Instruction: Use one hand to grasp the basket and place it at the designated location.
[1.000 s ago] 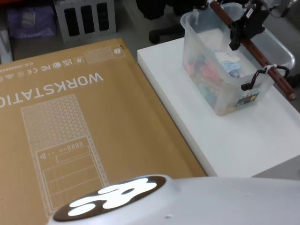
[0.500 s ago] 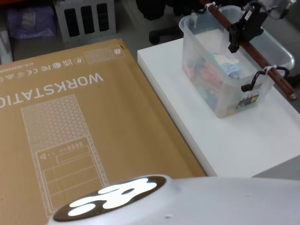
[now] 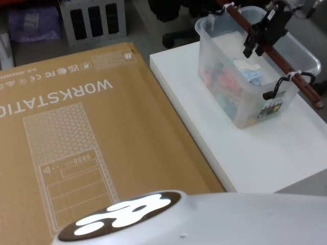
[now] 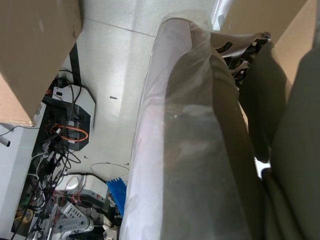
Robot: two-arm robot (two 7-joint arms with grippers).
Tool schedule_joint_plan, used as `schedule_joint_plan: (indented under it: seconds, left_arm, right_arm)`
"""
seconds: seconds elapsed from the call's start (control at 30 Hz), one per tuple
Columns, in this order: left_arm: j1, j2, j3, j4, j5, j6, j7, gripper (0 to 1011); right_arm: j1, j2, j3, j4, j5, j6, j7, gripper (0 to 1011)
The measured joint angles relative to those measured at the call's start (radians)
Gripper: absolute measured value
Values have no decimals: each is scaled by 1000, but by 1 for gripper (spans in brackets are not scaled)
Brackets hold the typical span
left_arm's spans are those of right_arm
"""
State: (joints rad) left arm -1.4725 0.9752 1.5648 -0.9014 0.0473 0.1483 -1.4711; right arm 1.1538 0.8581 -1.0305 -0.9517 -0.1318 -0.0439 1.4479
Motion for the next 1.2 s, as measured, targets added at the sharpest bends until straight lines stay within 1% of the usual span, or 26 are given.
schedule_joint_plan:
  seconds: [0.03, 0.1, 0.17, 0.23, 0.33, 0.37, 0.4, 0.47, 0.5, 0.57, 0.6, 0.67, 0.7, 0.77, 0.8, 1.0, 1.13, 1.2]
  left_arm:
    - [0, 0, 0, 0, 0, 0, 0, 0]
    - [0, 0, 0, 0, 0, 0, 0, 0]
    - [0, 0, 0, 0, 0, 0, 0, 0]
    - [0, 0, 0, 0, 0, 0, 0, 0]
    - [0, 0, 0, 0, 0, 0, 0, 0]
    - [0, 0, 0, 0, 0, 0, 0, 0]
    - [0, 0, 0, 0, 0, 0, 0, 0]
    - [0, 0, 0, 0, 0, 0, 0, 0]
    - [0, 0, 0, 0, 0, 0, 0, 0]
    - [0, 0, 0, 0, 0, 0, 0, 0]
    - [0, 0, 0, 0, 0, 0, 0, 0]
    - [0, 0, 0, 0, 0, 0, 0, 0]
    - [0, 0, 0, 0, 0, 0, 0, 0]
    - [0, 0, 0, 0, 0, 0, 0, 0]
    - [0, 0, 0, 0, 0, 0, 0, 0]
    - [0, 0, 0, 0, 0, 0, 0, 0]
    - [0, 0, 0, 0, 0, 0, 0, 0]
    - [0, 0, 0, 0, 0, 0, 0, 0]
  right_arm:
    - [1, 4, 2, -7, 0, 0, -1, 410]
    - [1, 9, 5, -15, 0, 2, -3, 497]
    - [1, 16, 8, -28, 2, 4, -4, 537]
    - [1, 26, 14, -43, 5, 7, -7, 614]
    - [1, 35, 21, -57, 10, 11, -8, 701]
    - [2, 39, 24, -62, 13, 12, -8, 755]
    - [2, 39, 24, -62, 13, 12, -8, 755]
    - [3, 56, 37, -87, 23, 16, -10, 853]
    - [3, 56, 37, -87, 23, 16, -10, 853]
    - [3, 72, 49, -107, 32, 20, -12, 903]
    - [4, 83, 58, -121, 39, 23, -14, 951]
    - [4, 92, 66, -131, 45, 26, -15, 974]
    - [5, 98, 71, -139, 49, 27, -16, 1001]
    - [5, 110, 81, -157, 58, 30, -20, 1001]
    - [5, 126, 94, -177, 65, 35, -27, 1001]
    - [1, 162, 129, -226, 81, 45, -43, 1001]
    - [-3, 178, 145, -252, 89, 54, -47, 1001]
    - [-4, 180, 149, -257, 89, 58, -47, 1001]
